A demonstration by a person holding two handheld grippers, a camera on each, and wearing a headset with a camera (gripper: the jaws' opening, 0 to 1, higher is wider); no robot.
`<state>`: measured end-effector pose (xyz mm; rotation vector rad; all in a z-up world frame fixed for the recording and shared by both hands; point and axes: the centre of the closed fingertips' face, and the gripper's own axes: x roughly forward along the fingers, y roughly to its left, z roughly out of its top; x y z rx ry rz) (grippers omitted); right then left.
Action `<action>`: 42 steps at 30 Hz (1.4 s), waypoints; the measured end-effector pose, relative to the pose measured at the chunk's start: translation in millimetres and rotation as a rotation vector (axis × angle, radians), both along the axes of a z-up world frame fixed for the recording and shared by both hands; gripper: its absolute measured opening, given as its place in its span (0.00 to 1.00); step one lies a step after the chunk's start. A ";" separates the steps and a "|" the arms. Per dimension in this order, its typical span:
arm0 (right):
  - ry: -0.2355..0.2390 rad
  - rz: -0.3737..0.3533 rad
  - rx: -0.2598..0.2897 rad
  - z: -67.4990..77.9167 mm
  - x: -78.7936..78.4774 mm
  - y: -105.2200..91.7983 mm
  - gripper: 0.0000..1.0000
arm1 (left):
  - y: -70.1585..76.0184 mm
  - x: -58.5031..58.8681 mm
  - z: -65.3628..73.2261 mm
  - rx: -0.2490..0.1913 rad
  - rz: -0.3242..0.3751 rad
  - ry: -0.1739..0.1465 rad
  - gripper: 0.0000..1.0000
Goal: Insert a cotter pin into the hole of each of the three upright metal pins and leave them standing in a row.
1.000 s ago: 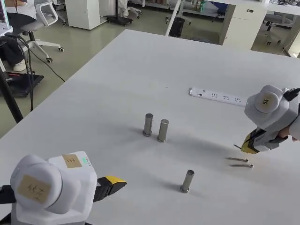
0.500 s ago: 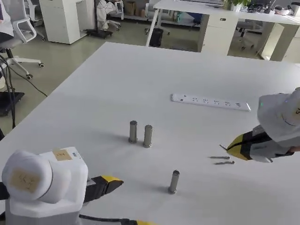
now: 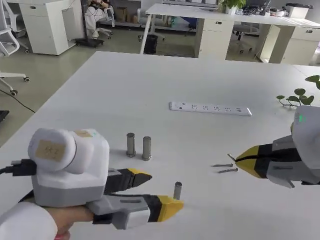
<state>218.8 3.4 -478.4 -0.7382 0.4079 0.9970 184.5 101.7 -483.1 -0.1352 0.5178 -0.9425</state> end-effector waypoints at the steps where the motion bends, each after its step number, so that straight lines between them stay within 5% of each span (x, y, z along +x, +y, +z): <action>1: -0.007 0.002 0.002 0.4 -2.2 1.5 0.00 | -3.2 1.4 2.1 -0.011 -0.005 0.008 0.46; 9: -0.088 -0.037 0.018 6.4 -15.8 17.1 0.00 | -30.1 8.6 12.4 -0.081 -0.073 0.063 0.33; 11: -0.111 -0.038 0.017 7.2 -20.3 22.4 0.00 | -36.9 7.4 13.7 -0.099 -0.090 0.102 0.30; 17: -0.142 -0.034 0.005 4.1 -29.1 34.9 0.00 | -49.1 8.4 18.0 -0.116 -0.119 0.123 0.21; 25: -0.158 -0.020 -0.005 4.8 -33.3 41.3 0.00 | -54.1 6.7 20.6 -0.114 -0.153 0.121 0.09; 38: -0.208 0.020 -0.028 13.2 -40.2 46.6 0.00 | -56.5 2.7 22.6 -0.115 -0.190 0.158 0.01; 42: -0.211 0.024 -0.030 14.0 -42.9 46.3 0.00 | -56.9 0.5 22.5 -0.124 -0.197 0.195 0.01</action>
